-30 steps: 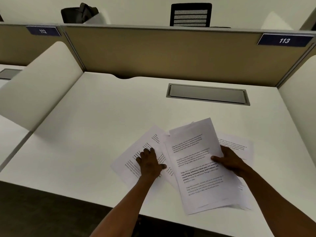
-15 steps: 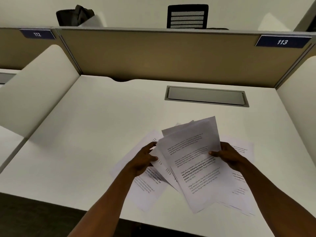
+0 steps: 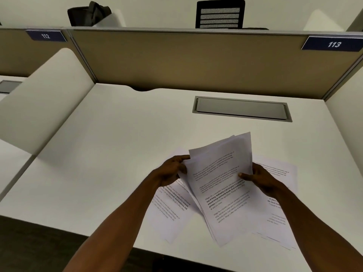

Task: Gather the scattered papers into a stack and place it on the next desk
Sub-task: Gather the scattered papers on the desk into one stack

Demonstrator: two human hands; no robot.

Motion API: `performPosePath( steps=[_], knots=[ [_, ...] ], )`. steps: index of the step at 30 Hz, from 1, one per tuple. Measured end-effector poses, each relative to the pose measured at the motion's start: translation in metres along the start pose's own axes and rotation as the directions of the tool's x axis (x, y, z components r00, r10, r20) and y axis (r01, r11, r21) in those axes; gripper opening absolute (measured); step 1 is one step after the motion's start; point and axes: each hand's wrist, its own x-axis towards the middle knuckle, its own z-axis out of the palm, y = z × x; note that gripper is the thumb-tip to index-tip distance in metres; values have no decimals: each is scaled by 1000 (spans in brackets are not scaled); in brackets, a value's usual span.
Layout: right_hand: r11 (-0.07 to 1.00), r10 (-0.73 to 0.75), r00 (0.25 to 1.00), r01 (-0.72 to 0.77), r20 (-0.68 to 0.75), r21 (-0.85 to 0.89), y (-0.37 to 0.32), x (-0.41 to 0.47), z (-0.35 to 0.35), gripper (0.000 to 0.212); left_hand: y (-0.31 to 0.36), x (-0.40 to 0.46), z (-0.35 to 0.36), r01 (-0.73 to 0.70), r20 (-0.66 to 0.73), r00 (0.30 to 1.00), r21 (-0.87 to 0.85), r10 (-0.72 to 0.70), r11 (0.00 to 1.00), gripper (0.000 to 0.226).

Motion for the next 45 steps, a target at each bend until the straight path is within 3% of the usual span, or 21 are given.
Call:
performPosePath(
  steps=[3,6,11,16,21,23,24,25,26,28,29,32,34,39,45],
  knots=[
    [999,-39,999,39,-23,9,3,-2,-2,62,9,5,7,-28,-55,998,-59,24,998,63],
    [998,-55,995,59,-78,38,6,-4,1,71,15,11,19,-68,-149,988,-242,33,968,67],
    [995,-38,992,49,-122,88,22,-14,3,62,10,20,47,-142,-264,965,-514,1,846,42],
    [995,1,994,11,-108,102,35,-24,5,74,2,26,68,-156,-328,944,-531,-33,833,23],
    [987,-59,980,29,-192,-155,42,-37,2,78,0,24,71,-168,-325,946,-533,-18,829,14],
    [985,-73,979,41,-191,-170,45,-44,-3,71,-6,22,64,-172,-348,938,-443,8,880,12],
    [989,-69,978,41,-196,-140,47,-48,-5,69,-11,21,57,-159,-388,921,-298,32,941,14],
    [996,-57,976,41,-208,-81,49,-52,-8,68,-19,19,47,-124,-452,888,-63,83,990,20],
    [999,-45,973,45,-225,-5,52,-56,-12,67,-29,15,35,-57,-527,832,227,172,972,30],
    [985,-27,965,71,-262,157,60,-66,-20,64,-49,3,8,127,-582,723,641,372,757,55],
    [969,-14,960,82,-280,234,64,-71,-24,63,-59,-5,-5,221,-589,694,721,413,656,65],
    [916,40,933,108,-357,386,78,-83,-27,62,-88,-25,-38,445,-641,691,742,335,501,93],
    [892,66,915,124,-397,435,84,-87,-21,60,-101,-33,-47,482,-633,715,754,299,446,99],
    [850,98,903,142,-419,506,86,-91,8,55,-106,-40,-50,451,-604,703,787,376,420,102],
    [818,100,907,158,-408,553,77,-86,45,49,-96,-46,-65,533,-668,667,737,330,416,122]
  ],
)
